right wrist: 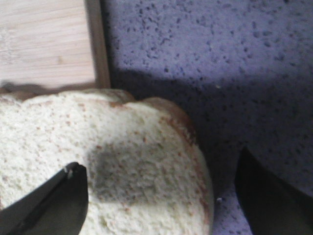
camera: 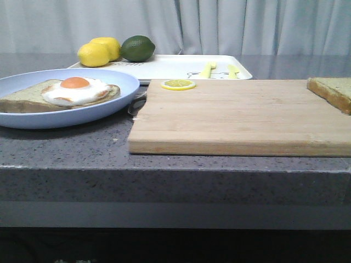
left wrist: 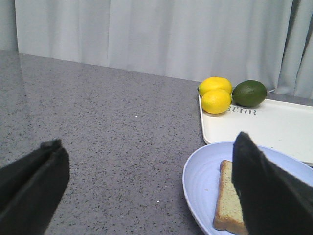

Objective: Place bread and move sandwich to tray
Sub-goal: 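Lower the right gripper onto the bread slice on the cutting board and grasp it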

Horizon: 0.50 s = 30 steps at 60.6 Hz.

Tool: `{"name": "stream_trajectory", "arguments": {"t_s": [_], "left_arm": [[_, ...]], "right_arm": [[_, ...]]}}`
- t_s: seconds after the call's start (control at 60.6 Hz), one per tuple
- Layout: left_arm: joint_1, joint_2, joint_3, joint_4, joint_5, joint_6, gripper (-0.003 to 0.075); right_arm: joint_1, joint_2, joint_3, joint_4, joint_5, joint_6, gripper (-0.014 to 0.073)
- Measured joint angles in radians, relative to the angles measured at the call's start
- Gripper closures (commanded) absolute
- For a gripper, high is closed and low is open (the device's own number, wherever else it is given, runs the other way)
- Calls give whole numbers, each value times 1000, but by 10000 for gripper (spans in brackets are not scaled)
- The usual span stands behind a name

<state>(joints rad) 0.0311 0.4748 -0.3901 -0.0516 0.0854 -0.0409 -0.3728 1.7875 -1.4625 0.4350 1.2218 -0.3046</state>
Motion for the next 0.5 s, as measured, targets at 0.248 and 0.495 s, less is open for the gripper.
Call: {"name": "stream_trajectory", "arguments": {"t_s": [0.248,0.495], "left_arm": [[0,0,0,0,-2,0,62],[0,0,0,0,-2,0,62]], "right_arm": [[0,12,0,43,0,-17,-20],[0,16,0,54,0,-19,349]]}}
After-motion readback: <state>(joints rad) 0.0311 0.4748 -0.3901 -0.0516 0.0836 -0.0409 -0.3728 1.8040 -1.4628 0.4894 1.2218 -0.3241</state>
